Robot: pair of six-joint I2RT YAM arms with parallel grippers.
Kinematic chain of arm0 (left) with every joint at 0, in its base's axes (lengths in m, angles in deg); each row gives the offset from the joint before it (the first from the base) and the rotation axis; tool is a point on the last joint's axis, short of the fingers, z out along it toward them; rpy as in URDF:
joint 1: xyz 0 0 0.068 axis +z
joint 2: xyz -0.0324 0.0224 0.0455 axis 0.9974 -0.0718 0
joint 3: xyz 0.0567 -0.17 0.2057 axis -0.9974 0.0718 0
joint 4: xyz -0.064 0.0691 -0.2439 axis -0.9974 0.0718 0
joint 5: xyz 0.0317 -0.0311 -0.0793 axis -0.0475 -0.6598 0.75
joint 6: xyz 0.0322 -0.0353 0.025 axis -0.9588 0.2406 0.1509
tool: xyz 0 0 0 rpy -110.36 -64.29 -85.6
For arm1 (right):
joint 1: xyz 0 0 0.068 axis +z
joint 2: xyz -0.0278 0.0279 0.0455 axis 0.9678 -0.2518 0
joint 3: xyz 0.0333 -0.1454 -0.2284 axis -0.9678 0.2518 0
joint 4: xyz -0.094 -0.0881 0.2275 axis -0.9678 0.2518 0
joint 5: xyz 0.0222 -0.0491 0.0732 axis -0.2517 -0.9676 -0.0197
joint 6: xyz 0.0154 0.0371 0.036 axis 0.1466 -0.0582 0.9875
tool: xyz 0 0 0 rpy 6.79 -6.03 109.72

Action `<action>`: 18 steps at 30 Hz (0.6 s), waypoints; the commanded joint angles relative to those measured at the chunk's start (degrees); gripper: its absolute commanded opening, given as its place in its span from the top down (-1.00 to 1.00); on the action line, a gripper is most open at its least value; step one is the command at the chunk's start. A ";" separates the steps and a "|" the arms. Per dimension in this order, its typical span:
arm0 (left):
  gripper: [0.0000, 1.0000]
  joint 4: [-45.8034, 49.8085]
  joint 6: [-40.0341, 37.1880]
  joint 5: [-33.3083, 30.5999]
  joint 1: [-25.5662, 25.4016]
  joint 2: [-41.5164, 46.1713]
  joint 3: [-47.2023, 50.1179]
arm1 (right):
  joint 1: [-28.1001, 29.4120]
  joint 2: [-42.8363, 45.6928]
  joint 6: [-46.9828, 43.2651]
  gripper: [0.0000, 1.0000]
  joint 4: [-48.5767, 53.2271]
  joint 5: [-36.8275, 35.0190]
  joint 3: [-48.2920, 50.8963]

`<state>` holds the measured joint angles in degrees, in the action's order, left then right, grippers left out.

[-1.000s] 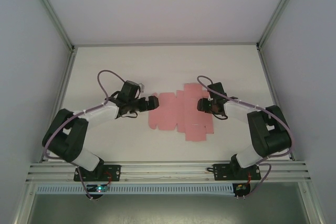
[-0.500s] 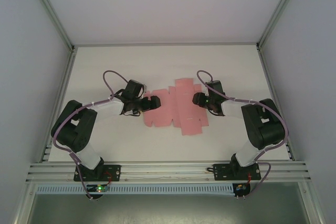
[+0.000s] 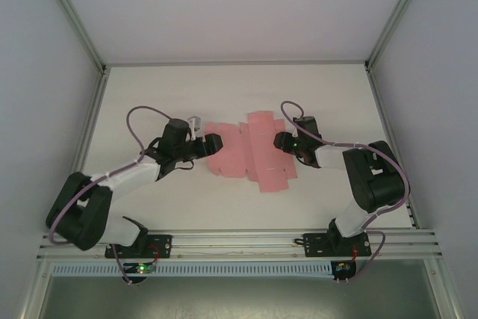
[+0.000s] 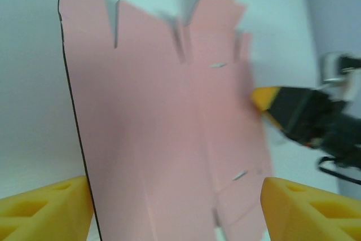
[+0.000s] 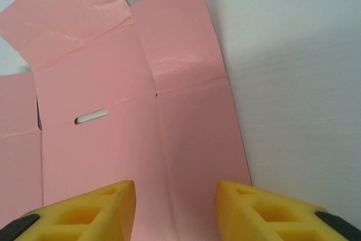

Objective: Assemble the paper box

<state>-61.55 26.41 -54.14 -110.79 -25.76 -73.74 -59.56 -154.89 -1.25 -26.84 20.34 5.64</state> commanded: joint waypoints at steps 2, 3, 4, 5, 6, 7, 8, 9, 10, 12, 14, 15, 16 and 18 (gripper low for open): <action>-0.55 -10.89 1.44 -0.69 -0.76 1.71 3.92 | -0.17 -3.89 1.76 0.07 11.60 2.94 3.85; -0.55 -11.49 1.59 -0.52 -0.76 0.88 4.05 | -0.17 -3.81 1.73 0.07 11.17 2.99 4.06; -0.55 -10.75 1.69 -0.40 -0.76 -0.36 3.51 | -0.21 -3.65 1.75 0.07 10.78 3.36 4.21; -0.55 -9.81 1.56 0.03 -0.76 -1.88 2.56 | -0.34 -3.49 1.67 0.07 10.52 3.60 4.30; -0.54 -9.07 1.53 0.34 -0.76 -3.38 1.68 | -0.43 -3.29 1.50 0.07 10.43 3.71 4.29; -0.51 -8.19 1.61 0.34 -0.76 -4.85 0.77 | -0.43 -2.89 1.40 0.07 10.47 3.70 4.33; -0.42 -7.99 1.60 0.29 -0.85 -6.33 0.02 | -0.39 -2.42 1.31 0.07 10.47 3.71 4.43; -0.35 -8.39 1.57 0.39 -0.90 -7.55 -0.35 | -0.39 -1.85 1.09 0.07 10.35 3.69 4.62; -0.18 -8.73 1.73 0.19 -0.90 -8.30 -0.53 | -0.44 -1.32 1.08 0.07 10.09 3.72 4.95; 0.23 -9.77 1.58 0.29 -0.85 -9.07 -0.72 | -0.51 -0.02 0.76 0.06 9.77 4.11 5.33; 0.62 -9.69 0.24 0.22 -0.85 -8.48 -0.88 | -0.78 2.17 -0.17 0.05 9.84 4.13 5.67; 0.78 -9.23 -0.79 0.27 -0.85 -7.87 -1.05 | -1.04 3.63 -1.04 0.04 10.01 4.70 5.65; 1.00 -8.81 -1.82 0.09 -0.89 -6.88 -1.06 | -1.34 5.83 -1.94 0.02 10.16 5.89 5.57; 1.00 -9.27 -4.67 1.46 -0.85 -4.35 -0.77 | -1.95 11.44 -4.14 -0.07 10.99 7.91 5.06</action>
<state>-68.46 26.19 -53.55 -111.03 -33.83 -73.08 -60.68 -148.03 -2.47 -23.45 25.30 9.56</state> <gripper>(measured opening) 0.061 0.522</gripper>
